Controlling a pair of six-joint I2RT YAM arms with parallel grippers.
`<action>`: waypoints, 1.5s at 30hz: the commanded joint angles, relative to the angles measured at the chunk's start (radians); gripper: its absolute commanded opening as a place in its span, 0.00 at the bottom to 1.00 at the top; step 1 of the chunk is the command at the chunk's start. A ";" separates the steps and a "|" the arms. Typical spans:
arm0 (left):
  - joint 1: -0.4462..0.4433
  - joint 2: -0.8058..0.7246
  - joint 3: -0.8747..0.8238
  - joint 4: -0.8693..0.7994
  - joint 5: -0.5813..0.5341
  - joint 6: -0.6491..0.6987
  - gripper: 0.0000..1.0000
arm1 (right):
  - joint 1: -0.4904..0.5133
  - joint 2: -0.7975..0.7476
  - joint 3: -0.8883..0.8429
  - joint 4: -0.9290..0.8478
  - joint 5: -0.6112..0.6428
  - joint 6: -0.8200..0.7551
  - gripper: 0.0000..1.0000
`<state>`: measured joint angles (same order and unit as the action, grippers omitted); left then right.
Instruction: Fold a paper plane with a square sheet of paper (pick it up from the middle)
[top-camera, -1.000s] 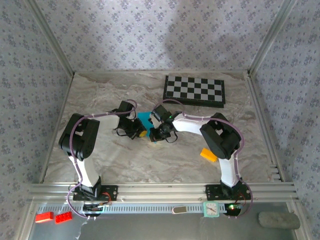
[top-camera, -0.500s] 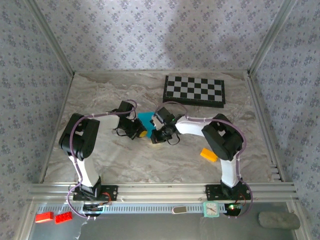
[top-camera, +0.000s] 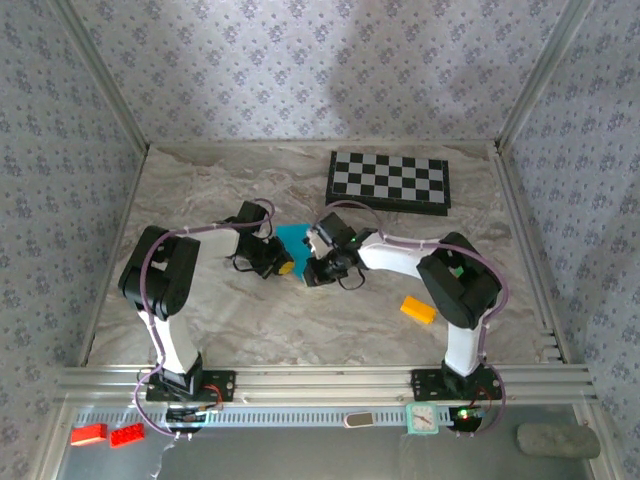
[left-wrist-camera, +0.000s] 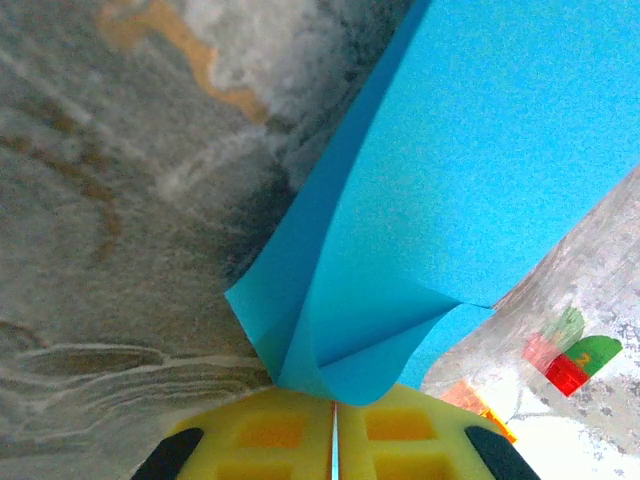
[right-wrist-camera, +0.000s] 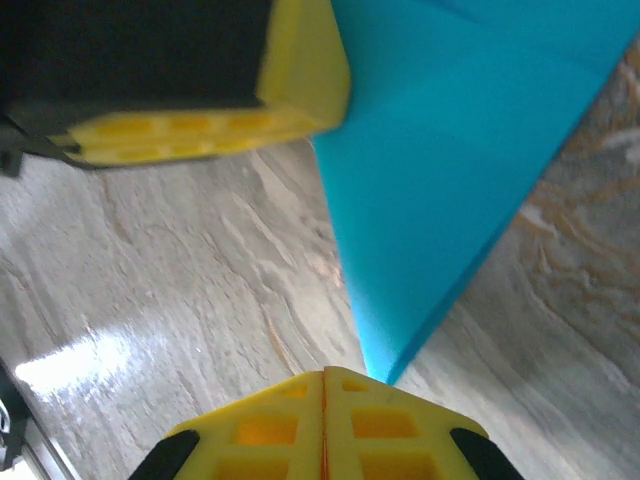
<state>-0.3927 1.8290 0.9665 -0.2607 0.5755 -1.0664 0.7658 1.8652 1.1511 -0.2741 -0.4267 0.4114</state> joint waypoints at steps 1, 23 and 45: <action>0.004 0.047 -0.012 -0.089 -0.076 0.013 0.09 | -0.007 0.051 0.085 -0.030 0.012 0.021 0.08; 0.002 0.052 0.000 -0.118 -0.085 0.016 0.10 | -0.004 0.163 0.128 -0.157 0.037 -0.005 0.06; 0.005 0.054 -0.005 -0.108 -0.086 0.023 0.09 | -0.023 -0.093 -0.108 0.047 -0.019 0.008 0.07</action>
<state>-0.3946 1.8404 0.9810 -0.2924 0.5949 -1.0576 0.7517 1.8088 1.0328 -0.2520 -0.4496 0.4038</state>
